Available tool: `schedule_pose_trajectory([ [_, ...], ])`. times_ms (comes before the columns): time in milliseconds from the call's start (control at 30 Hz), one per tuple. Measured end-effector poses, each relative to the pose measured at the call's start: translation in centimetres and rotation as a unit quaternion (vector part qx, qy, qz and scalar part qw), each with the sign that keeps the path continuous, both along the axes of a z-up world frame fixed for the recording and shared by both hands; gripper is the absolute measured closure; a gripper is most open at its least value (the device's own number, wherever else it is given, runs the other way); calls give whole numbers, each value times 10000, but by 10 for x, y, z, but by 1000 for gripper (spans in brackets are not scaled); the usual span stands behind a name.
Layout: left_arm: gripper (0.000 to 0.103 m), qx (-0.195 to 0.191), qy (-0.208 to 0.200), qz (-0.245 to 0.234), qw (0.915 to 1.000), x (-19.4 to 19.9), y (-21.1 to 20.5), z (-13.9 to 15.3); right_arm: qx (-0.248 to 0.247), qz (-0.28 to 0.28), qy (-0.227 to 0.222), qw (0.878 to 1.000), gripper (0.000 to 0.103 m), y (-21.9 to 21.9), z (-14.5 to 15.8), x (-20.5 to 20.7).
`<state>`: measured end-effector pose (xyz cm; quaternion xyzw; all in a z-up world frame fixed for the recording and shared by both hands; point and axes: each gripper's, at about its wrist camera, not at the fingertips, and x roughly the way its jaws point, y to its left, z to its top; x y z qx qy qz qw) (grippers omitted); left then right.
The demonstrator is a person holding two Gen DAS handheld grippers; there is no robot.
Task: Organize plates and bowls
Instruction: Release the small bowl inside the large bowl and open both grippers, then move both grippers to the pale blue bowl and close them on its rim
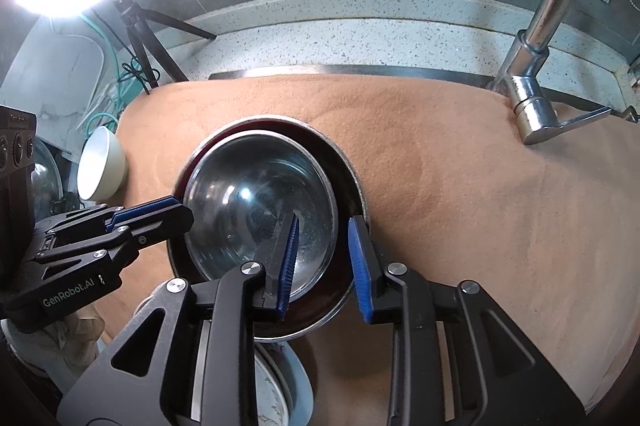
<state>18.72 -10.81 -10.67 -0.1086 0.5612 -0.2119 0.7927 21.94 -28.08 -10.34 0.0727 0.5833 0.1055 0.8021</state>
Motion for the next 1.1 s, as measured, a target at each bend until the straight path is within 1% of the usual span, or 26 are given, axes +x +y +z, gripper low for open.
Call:
schedule_pose_trajectory([
  [67,88,-39,-29,22,10000,0,3,3,15,-4,-78,10000,70,1,5,-2],
  [333,88,-198,-197,141,9995,-10,27,18,259,107,-255,9993,69,20,27,-12],
  [600,88,-285,-274,479,9981,-23,68,25,504,509,-426,9965,68,67,50,-23],
  [867,88,-320,-442,1088,9926,-41,130,33,702,828,-529,9927,68,114,61,-23],
  [1033,88,-290,-483,1615,9853,-52,178,31,1015,932,-505,9892,68,141,59,-19],
  [1100,88,-248,-477,1796,9823,-54,194,29,1059,940,-482,9887,66,151,55,-17],
])
